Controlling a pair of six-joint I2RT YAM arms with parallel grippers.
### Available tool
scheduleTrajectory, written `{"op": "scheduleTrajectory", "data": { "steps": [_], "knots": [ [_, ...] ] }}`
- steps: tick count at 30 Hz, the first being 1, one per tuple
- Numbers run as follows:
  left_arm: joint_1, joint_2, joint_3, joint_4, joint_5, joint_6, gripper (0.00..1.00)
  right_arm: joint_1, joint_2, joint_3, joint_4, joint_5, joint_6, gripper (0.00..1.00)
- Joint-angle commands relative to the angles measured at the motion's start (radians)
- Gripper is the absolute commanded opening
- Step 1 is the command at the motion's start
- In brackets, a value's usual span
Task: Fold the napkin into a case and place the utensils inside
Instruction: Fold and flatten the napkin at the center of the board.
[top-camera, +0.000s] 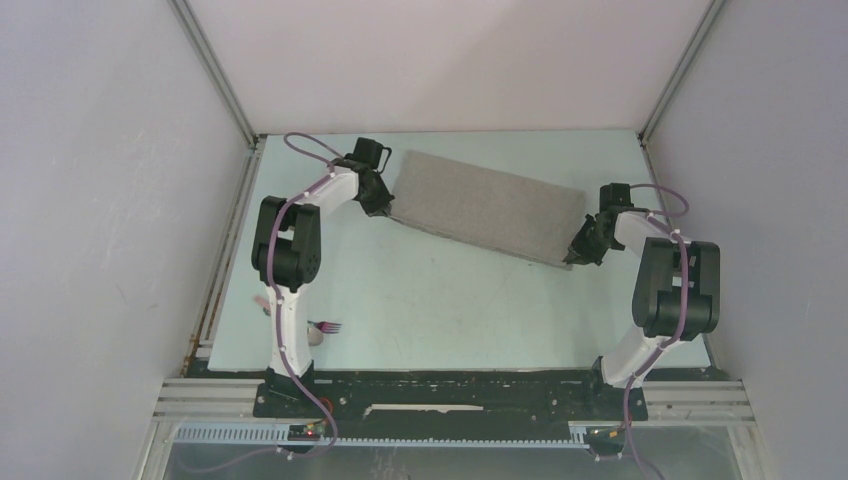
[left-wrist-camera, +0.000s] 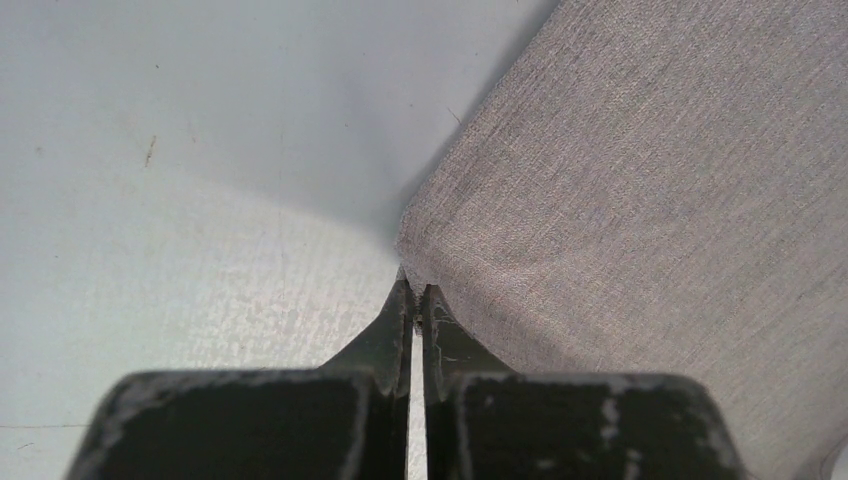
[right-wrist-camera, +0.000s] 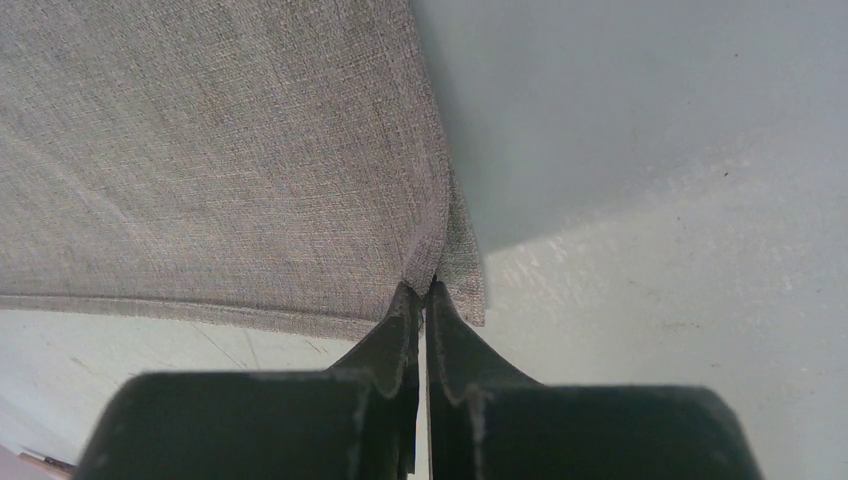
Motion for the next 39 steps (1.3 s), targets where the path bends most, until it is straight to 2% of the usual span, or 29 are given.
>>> {"op": "scheduleTrajectory", "data": {
  "steps": [1,7,10,11,14,16,19,21,23,25,27,32,39],
  "knots": [
    [0.005,-0.026,0.034,0.027,-0.048,0.025,0.00,-0.016,-0.017,-0.004,0.007,0.044,-0.024,0.00],
    [0.007,0.002,0.017,0.021,-0.059,0.020,0.00,-0.014,-0.013,0.002,0.004,0.039,-0.027,0.00],
    [0.011,0.007,0.024,-0.007,-0.059,0.031,0.07,-0.014,-0.012,0.001,0.007,0.034,-0.026,0.00],
    [0.011,-0.002,0.024,-0.018,-0.060,0.036,0.11,-0.014,-0.010,0.006,0.006,0.033,-0.025,0.03],
    [0.011,-0.085,-0.030,0.002,-0.070,0.041,0.38,-0.004,-0.014,0.022,-0.030,0.052,-0.029,0.13],
    [0.011,-0.151,-0.076,0.019,-0.084,0.034,0.50,0.014,-0.045,0.029,-0.066,0.102,-0.031,0.26],
    [0.011,-0.239,-0.115,0.017,-0.103,0.039,0.62,0.047,-0.109,0.042,-0.122,0.214,-0.040,0.49],
    [0.008,-0.282,-0.140,0.042,-0.069,0.044,0.64,0.073,-0.149,0.057,-0.134,0.243,-0.051,0.58],
    [0.006,-0.299,-0.167,0.112,0.021,0.034,0.66,0.081,-0.168,0.070,-0.129,0.201,-0.056,0.64],
    [0.006,-0.271,-0.173,0.181,0.132,0.014,0.66,0.069,-0.163,0.074,-0.090,0.040,-0.056,0.65],
    [-0.002,-0.222,-0.155,0.204,0.205,0.003,0.66,0.068,-0.147,0.074,-0.054,-0.059,-0.052,0.66],
    [-0.008,-0.135,-0.194,0.343,0.331,-0.060,0.66,0.045,-0.079,0.073,-0.014,-0.145,-0.027,0.66],
    [0.016,-0.070,-0.177,0.329,0.258,-0.022,0.67,0.054,0.009,0.058,-0.007,-0.039,-0.036,0.67]
  ]
}}
